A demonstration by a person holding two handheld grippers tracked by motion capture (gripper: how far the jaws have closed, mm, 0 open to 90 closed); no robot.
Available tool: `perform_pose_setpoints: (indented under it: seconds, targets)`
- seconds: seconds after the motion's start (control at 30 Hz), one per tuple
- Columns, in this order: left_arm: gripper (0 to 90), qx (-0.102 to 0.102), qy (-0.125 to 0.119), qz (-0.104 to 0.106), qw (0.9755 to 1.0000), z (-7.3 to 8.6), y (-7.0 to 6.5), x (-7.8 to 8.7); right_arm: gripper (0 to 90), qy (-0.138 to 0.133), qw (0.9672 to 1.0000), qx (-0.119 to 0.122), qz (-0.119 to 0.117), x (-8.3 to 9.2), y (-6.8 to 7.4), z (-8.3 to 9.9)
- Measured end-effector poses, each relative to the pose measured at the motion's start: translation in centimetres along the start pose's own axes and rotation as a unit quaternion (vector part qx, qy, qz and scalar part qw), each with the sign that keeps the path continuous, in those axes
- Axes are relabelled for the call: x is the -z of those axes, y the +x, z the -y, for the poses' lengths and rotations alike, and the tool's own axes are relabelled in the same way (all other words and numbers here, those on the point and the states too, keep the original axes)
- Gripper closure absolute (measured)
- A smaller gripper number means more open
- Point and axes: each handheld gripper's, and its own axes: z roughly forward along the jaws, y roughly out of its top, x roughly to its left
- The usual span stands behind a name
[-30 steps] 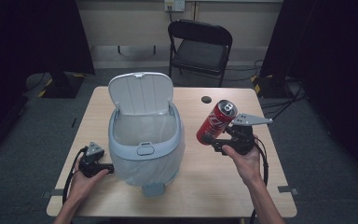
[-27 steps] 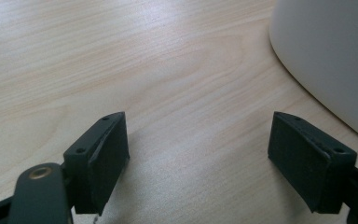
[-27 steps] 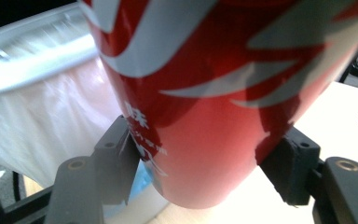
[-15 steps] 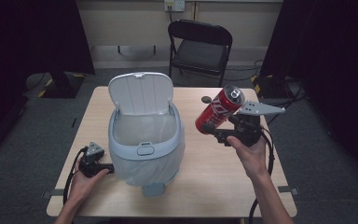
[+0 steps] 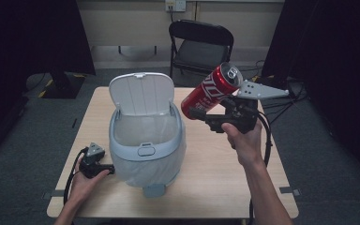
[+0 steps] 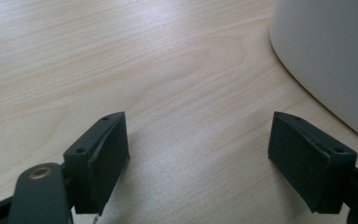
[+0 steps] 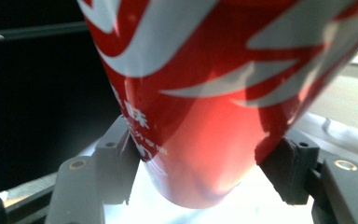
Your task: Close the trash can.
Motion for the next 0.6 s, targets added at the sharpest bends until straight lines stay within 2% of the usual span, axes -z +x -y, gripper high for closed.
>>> perform_pose_setpoints:
  seconds: [0.2, 0.43, 0.6]
  targets:
    - [19.7, 0.0, 0.0, 0.0, 1.0, 0.0, 0.0, 0.0, 34.6, 0.006, 0.9994, 0.013, -0.03, -2.7, 1.2, -1.1]
    - [19.7, 0.0, 0.0, 0.0, 1.0, 0.0, 0.0, 0.0, 33.9, 0.029, 0.9972, 0.02, -0.066, -6.7, 1.9, -0.8]
    - [19.7, 0.0, 0.0, 0.0, 1.0, 0.0, 0.0, 0.0, 33.5, 0.067, 0.9955, 0.007, -0.067, -9.4, 1.6, 0.0]
